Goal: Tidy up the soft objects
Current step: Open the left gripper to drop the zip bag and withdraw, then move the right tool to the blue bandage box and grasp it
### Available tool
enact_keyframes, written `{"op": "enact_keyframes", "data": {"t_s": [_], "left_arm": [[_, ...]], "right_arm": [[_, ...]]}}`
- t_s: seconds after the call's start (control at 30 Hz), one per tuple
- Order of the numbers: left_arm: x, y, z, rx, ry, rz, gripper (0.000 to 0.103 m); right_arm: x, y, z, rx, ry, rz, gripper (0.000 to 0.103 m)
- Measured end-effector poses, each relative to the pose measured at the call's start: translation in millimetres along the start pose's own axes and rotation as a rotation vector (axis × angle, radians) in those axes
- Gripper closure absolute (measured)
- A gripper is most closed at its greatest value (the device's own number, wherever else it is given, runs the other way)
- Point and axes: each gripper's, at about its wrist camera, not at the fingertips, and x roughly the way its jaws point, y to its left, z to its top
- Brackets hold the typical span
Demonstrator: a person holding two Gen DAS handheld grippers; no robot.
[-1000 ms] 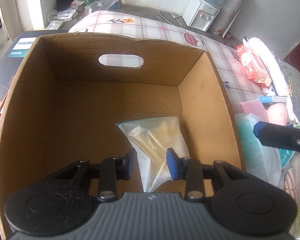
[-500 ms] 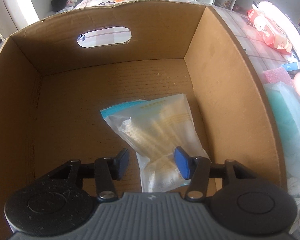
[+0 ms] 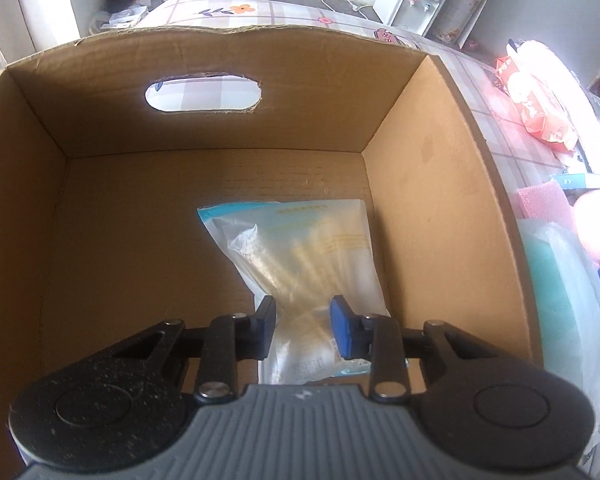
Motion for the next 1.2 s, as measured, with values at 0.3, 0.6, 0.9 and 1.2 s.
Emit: {"op": "enact_keyframes", "data": {"t_s": [0.3,0.6,0.9,1.2], "left_arm": [[15,-7,35,-0.046,-0.054,0.018,0.072],[19,-6,45,-0.1,-0.083,0.017,0.07],[-11,-2,37,-0.126,-0.144,0.027,0.048],[-91,-3,18,-0.089,-0.304,0.028,0.031]], "right_arm": [[-8,-13,6,0.028,-0.024,-0.006,0.072],[-15,-23,6,0.047,-0.036,-0.021,0.072],[-47,-27,-1,0.042,-0.112,-0.032,0.064],[-88,-52,-17,0.082,-0.226,-0.073,0.062]]}}
